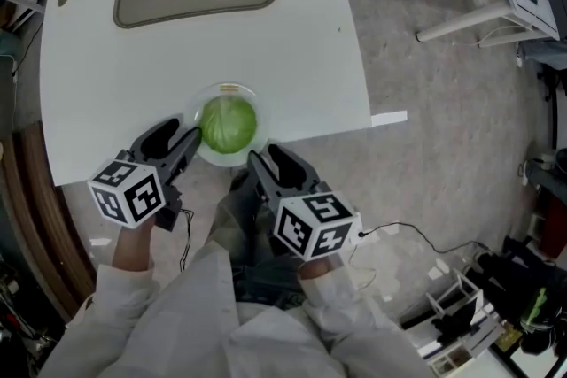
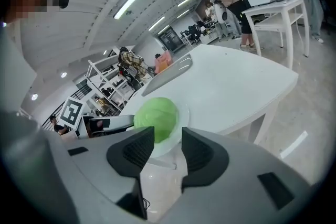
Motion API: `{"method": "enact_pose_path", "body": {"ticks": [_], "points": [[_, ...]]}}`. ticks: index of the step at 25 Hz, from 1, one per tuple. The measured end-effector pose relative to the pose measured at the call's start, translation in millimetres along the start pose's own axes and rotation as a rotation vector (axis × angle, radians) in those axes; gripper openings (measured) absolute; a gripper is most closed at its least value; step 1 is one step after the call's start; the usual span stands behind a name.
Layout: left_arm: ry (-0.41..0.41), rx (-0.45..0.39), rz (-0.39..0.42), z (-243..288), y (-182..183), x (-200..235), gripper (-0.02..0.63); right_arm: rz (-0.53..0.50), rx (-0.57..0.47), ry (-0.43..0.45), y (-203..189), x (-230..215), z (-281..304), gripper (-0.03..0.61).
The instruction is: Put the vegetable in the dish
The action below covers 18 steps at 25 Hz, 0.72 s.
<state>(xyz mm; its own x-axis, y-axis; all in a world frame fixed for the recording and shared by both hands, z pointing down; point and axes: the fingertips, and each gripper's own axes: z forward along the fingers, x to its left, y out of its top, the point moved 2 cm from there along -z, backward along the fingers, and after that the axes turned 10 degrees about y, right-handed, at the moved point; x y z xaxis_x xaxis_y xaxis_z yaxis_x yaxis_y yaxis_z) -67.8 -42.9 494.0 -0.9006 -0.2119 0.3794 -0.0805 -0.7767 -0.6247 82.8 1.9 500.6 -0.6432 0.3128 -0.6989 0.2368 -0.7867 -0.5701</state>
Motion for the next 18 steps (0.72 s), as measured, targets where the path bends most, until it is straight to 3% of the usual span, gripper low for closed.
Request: {"method": "enact_pose_path", "body": {"ticks": [6, 18], "points": [[0.009, 0.027, -0.007, 5, 4, 14, 0.209, 0.054, -0.003, -0.007, -4, -9, 8, 0.149], [-0.04, 0.168, 0.032, 19, 1, 19, 0.209, 0.122, 0.005, -0.038, -15, -12, 11, 0.149]]}}
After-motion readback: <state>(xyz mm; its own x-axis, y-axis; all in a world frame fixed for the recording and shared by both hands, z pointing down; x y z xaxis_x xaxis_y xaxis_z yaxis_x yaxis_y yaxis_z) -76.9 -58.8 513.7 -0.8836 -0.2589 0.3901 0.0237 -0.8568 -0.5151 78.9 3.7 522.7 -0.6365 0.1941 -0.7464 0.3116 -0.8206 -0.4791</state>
